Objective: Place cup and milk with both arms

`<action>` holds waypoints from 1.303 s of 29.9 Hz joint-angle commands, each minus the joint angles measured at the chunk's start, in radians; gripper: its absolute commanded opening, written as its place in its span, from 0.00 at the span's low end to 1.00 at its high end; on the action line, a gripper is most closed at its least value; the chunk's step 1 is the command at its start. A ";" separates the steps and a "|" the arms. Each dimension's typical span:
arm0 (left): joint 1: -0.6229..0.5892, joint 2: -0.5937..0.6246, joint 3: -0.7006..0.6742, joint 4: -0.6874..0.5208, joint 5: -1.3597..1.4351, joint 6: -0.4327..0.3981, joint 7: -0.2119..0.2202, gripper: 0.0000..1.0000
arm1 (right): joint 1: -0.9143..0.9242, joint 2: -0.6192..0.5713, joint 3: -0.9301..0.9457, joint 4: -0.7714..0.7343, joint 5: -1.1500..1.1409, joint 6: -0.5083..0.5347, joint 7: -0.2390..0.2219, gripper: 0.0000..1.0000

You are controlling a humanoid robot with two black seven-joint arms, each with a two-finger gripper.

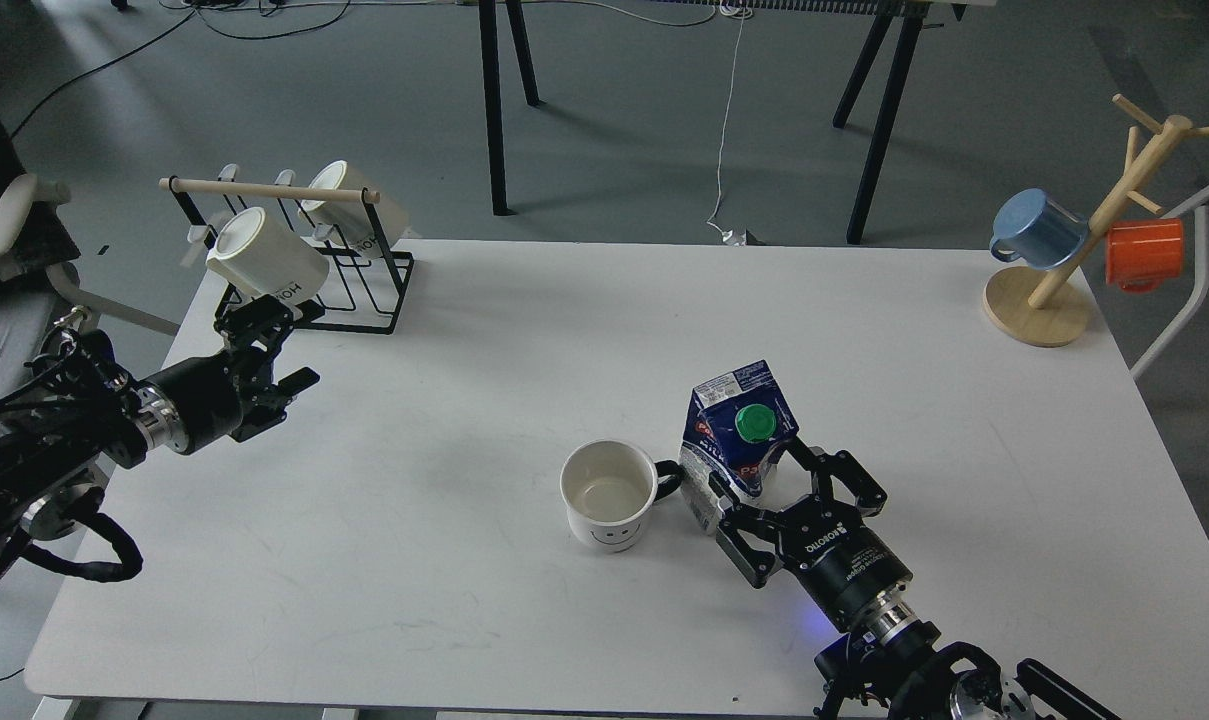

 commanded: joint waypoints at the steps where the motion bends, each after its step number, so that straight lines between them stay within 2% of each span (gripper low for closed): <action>1: 0.000 0.000 0.000 0.000 0.000 0.000 0.000 0.99 | -0.018 -0.009 0.000 0.022 -0.001 0.000 -0.002 0.98; 15: 0.000 0.000 -0.002 0.000 0.000 0.000 0.000 0.99 | -0.206 -0.175 0.048 0.220 -0.001 0.000 0.001 0.98; 20: 0.000 -0.005 -0.002 0.000 0.000 0.000 0.000 0.99 | -0.340 -0.277 0.164 0.341 -0.002 0.000 0.001 0.98; 24: 0.006 -0.009 -0.005 0.000 -0.002 0.000 0.000 0.99 | -0.380 -0.372 0.323 0.398 -0.001 0.000 0.001 0.98; 27: 0.008 -0.023 -0.005 0.000 -0.002 0.000 0.000 0.99 | -0.358 -0.408 0.460 0.375 -0.005 0.000 -0.002 0.98; 30: 0.014 -0.025 -0.005 0.000 -0.002 0.000 0.000 0.99 | -0.235 -0.501 0.500 0.309 -0.007 0.000 0.000 0.98; 33: 0.012 -0.023 -0.006 0.000 -0.002 0.000 0.000 0.99 | -0.057 -0.583 0.422 0.185 -0.005 0.000 0.001 0.98; 36: 0.012 -0.020 -0.008 0.000 -0.002 0.000 0.000 0.99 | 0.102 -0.583 0.333 0.041 -0.005 0.000 0.001 0.98; 39: 0.011 -0.018 -0.009 -0.002 -0.002 0.000 0.000 0.99 | 0.189 -0.568 0.263 -0.042 -0.005 0.000 0.001 0.98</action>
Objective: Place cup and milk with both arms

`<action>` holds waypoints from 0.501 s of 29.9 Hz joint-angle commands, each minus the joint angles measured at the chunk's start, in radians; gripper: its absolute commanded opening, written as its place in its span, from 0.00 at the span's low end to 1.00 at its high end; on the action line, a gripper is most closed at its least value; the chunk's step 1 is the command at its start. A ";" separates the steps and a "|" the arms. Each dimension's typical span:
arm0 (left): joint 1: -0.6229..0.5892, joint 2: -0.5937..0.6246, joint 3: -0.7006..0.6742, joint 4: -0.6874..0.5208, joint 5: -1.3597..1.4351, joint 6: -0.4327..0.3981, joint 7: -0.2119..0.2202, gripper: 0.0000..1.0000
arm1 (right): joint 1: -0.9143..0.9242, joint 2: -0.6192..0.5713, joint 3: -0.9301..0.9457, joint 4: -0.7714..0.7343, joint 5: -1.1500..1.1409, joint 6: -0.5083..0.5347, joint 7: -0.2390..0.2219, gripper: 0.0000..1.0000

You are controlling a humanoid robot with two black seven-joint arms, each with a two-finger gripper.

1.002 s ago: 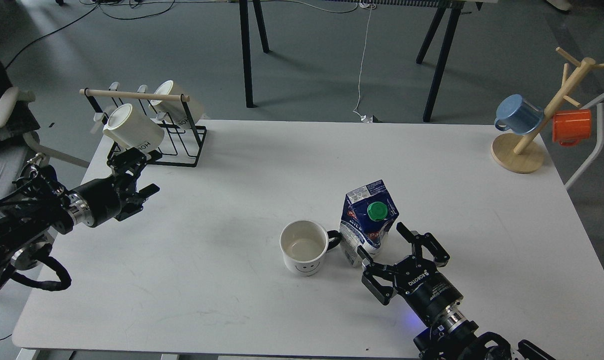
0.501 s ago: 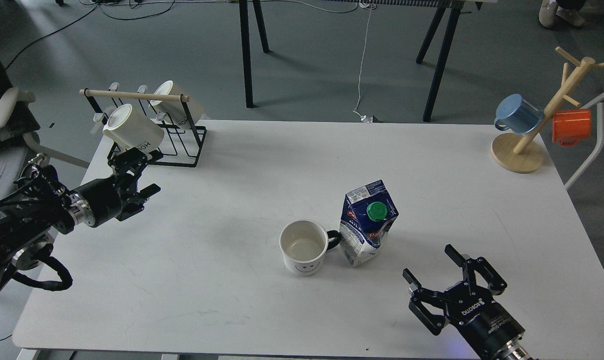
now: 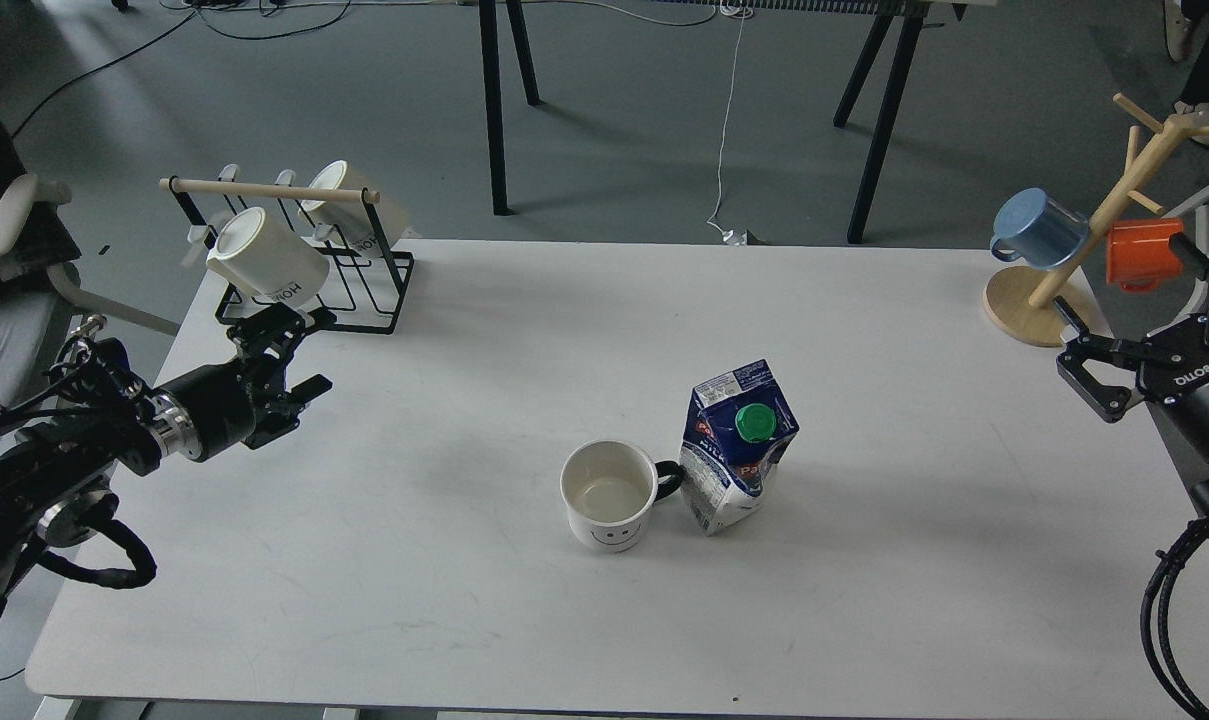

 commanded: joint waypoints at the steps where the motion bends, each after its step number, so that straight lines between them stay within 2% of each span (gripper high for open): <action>1: -0.004 0.003 -0.002 0.000 -0.001 0.000 0.000 0.99 | 0.104 0.027 -0.078 -0.099 0.000 0.000 -0.001 0.98; 15: -0.005 0.004 -0.044 -0.003 -0.006 0.000 0.000 0.99 | 0.107 0.136 -0.074 -0.180 0.000 0.000 0.000 0.98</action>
